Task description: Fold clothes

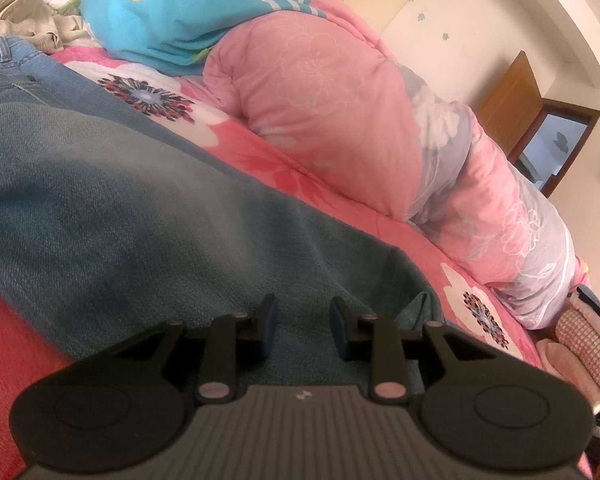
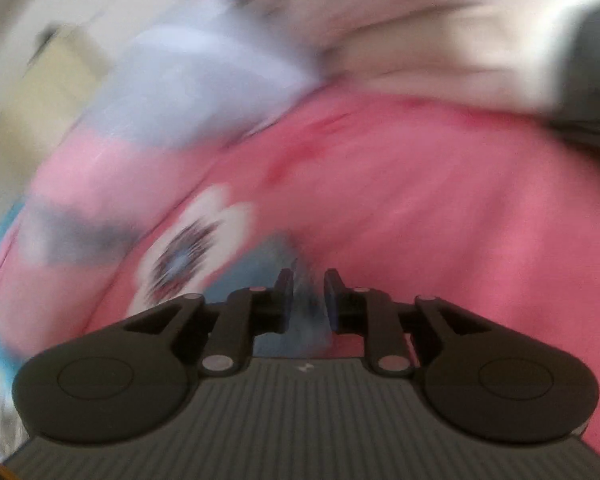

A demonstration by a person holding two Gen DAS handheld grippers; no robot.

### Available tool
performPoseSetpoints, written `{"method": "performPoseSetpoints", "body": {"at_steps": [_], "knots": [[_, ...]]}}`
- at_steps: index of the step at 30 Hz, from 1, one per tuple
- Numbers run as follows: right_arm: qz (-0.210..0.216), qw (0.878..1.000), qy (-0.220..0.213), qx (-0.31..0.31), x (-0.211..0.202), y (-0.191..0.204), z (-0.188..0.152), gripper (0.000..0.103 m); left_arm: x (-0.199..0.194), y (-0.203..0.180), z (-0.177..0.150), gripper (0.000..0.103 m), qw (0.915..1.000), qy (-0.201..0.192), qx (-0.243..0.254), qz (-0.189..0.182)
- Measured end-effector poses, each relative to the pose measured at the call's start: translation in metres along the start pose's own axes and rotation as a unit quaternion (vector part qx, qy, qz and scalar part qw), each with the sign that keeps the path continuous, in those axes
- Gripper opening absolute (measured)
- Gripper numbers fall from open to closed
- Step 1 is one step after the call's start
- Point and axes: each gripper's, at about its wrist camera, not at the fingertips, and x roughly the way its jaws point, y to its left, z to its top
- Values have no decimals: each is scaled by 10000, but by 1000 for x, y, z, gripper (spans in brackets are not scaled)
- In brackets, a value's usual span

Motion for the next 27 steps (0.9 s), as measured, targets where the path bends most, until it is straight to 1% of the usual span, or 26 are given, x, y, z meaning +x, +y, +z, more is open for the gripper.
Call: {"method": "performPoseSetpoints", "body": {"at_steps": [2, 4, 5, 6, 8, 9, 10, 11, 12, 13, 14, 16, 19, 21, 22, 23, 24, 25, 26, 27], "knots": [[-292, 9983, -390, 333, -16, -13, 7, 18, 0, 0, 0, 30, 10000, 6, 21, 19], [-427, 9966, -691, 161, -29, -8, 14, 18, 1, -2, 0, 30, 10000, 14, 65, 58], [-375, 9963, -758, -170, -32, 3, 14, 19, 1, -3, 0, 30, 9999, 17, 88, 76], [-221, 9951, -753, -604, -32, 23, 11, 19, 1, -3, 0, 30, 9999, 17, 111, 91], [351, 9894, -448, -1338, -23, 65, -3, 20, 1, -4, 0, 30, 9999, 17, 127, 99], [645, 9831, -269, -1691, -18, 86, -11, 20, 1, -4, 0, 30, 9999, 17, 118, 93], [981, 9749, 33, -1996, -11, 108, -23, 20, 1, -3, 0, 30, 9999, 17, 109, 86], [1320, 9629, 391, -2320, -1, 132, -39, 20, 1, -3, 0, 30, 9999, 17, 102, 80], [1646, 9459, 783, -2685, 10, 159, -58, 20, 1, -3, 0, 30, 9999, 17, 103, 81], [1946, 9255, 1148, -3040, 21, 185, -77, 20, 1, -3, 0, 30, 9999, 18, 105, 83], [2148, 9053, 1388, -3392, 28, 207, -96, 20, 1, -4, 0, 30, 9999, 21, 110, 87], [2458, 8658, 1710, -4009, 43, 255, -129, 19, 1, -4, 0, 30, 9999, 27, 120, 94], [2588, 8284, 2234, -4438, 67, 300, -169, 18, 1, -5, 0, 30, 9998, 36, 135, 104], [2272, 8168, 2420, -4720, 94, 315, -189, 17, 1, -5, 0, 31, 9998, 42, 145, 111], [2136, 8128, 2483, -4817, 107, 320, -197, 13, 1, -5, 0, 31, 9998, 45, 150, 114], [2111, 8203, 2422, -4731, 115, 318, -195, 6, 1, -6, 0, 32, 9998, 48, 156, 117], [2052, 8300, 2355, -4622, 122, 317, -192, 0, 1, -6, 0, 32, 9998, 53, 170, 117], [1865, 8468, 2242, -4449, 126, 321, -183, 5, 1, -7, 0, 33, 9997, 59, 186, 117], [1789, 8512, 2054, -4485, 123, 325, -179, 8, 2, -8, 0, 35, 9997, 65, 215, 126], [1765, 8540, 1904, -4509, 119, 329, -175, 8, 2, -9, 1, 35, 9996, 71, 244, 136]]}}
